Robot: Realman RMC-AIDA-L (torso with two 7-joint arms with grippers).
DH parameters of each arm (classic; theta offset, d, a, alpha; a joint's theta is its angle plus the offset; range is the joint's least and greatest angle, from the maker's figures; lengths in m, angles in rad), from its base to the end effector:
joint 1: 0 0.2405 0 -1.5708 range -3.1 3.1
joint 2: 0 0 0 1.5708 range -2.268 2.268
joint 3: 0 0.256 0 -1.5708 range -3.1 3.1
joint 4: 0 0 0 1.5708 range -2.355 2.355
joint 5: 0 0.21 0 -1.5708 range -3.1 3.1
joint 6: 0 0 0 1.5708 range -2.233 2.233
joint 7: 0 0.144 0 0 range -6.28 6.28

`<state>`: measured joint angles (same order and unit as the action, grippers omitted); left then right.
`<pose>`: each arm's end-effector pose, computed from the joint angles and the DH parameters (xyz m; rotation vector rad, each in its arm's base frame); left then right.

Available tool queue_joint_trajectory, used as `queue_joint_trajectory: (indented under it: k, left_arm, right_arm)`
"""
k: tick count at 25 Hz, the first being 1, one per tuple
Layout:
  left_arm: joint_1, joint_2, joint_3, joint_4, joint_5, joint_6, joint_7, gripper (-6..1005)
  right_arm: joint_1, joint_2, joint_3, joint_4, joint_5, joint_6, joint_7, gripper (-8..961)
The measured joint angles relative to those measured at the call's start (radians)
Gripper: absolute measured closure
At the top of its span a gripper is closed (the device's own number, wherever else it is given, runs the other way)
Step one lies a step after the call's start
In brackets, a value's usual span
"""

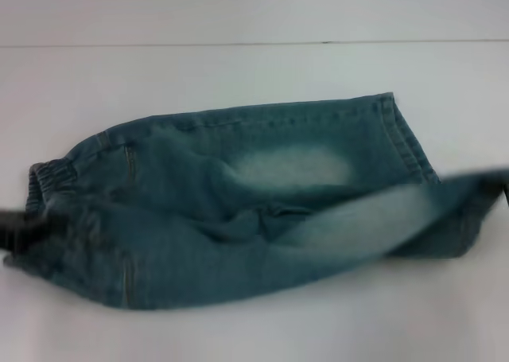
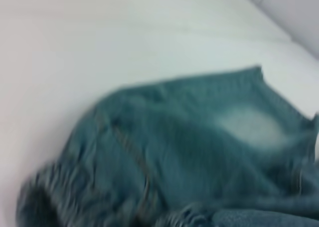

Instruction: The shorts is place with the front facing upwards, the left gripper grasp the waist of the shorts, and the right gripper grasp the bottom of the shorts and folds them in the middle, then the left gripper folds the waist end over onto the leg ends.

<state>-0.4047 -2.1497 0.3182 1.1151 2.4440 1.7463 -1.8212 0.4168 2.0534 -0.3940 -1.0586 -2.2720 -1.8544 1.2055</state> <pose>-0.3282 0.2749 0.0726 -2.4035 -1.2497 -0.3700 0.3056 0.2857 0.0963 -2.6889 0.2846 0.3451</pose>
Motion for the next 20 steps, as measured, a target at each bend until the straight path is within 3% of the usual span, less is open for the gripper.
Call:
queue_joint_trajectory:
  k: [6,13,20]
  left_arm:
    - [-0.051,-0.004,0.004,-0.007,-0.075,-0.070,-0.044,962]
    - [-0.095,-0.004,0.016,-0.055,-0.125,-0.230,-0.089,961]
    - [-0.114,-0.010,0.043,-0.152,-0.167,-0.454,-0.071,953]
  right_arm:
    - [0.068,0.039,-0.017,0.030,0.039,0.213,0.015,939]
    - [0.116,0.036,-0.038,0.132,0.108,0.451,0.012,938]
    - [0.170,0.037,-0.114,0.322,0.170,0.743,-0.079,938]
